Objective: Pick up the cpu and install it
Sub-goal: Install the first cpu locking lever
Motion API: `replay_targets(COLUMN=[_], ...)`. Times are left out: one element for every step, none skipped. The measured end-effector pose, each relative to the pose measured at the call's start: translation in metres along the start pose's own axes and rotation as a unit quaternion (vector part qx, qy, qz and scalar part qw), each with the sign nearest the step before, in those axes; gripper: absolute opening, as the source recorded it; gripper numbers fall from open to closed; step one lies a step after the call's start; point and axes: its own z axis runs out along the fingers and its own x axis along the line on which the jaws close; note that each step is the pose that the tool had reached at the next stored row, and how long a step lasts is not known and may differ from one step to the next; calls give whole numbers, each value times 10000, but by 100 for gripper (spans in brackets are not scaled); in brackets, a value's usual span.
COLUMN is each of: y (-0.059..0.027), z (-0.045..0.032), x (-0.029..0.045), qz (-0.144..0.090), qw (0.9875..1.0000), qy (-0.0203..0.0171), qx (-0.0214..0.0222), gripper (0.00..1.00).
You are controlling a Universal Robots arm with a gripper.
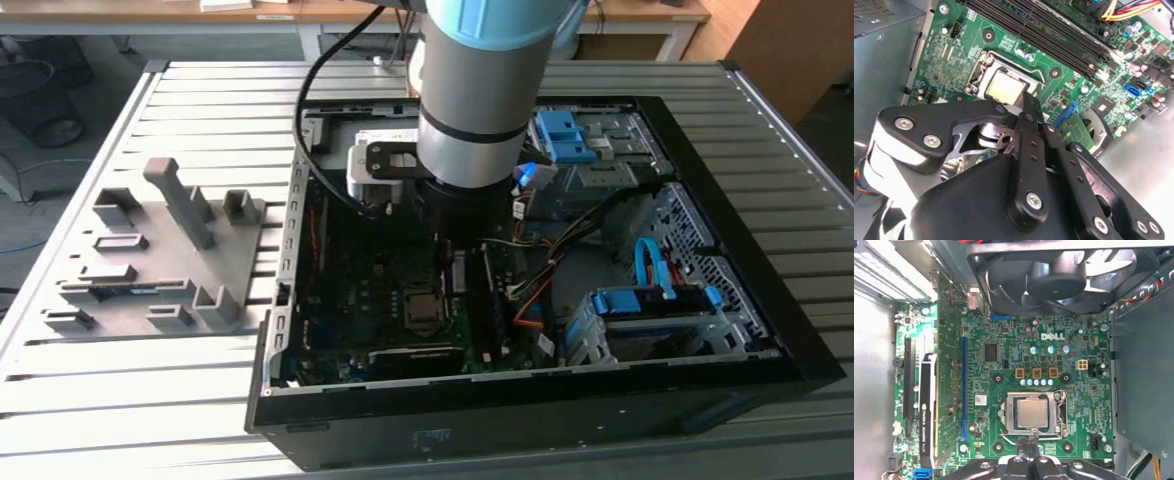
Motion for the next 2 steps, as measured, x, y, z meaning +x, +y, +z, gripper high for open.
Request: replay_targets(y=[0, 0], z=[0, 0], x=[0, 0], qz=[0, 0], qw=[10000, 10000], qy=[0, 0], qx=[0, 0], gripper=[10, 10])
